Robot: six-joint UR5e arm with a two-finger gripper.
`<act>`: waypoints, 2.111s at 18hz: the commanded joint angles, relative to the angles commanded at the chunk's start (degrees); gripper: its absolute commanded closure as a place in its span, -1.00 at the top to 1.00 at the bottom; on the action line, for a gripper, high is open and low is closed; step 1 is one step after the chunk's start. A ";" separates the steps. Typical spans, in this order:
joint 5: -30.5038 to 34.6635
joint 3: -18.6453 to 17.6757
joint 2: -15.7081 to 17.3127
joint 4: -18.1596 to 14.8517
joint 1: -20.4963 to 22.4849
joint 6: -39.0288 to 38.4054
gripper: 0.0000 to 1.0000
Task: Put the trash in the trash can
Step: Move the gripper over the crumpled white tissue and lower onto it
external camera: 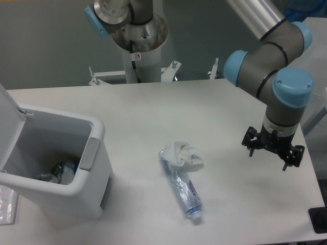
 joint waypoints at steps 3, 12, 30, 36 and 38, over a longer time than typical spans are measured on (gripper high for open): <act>0.09 -0.70 0.18 0.00 -0.61 -0.70 1.00; -1.75 -4.74 1.67 0.35 -3.69 -5.44 1.00; -7.45 -17.58 7.21 2.02 -10.73 -10.20 1.00; -12.65 -18.28 8.52 1.85 -10.20 -16.17 1.00; -12.74 -20.11 10.18 1.76 -10.55 -16.52 1.00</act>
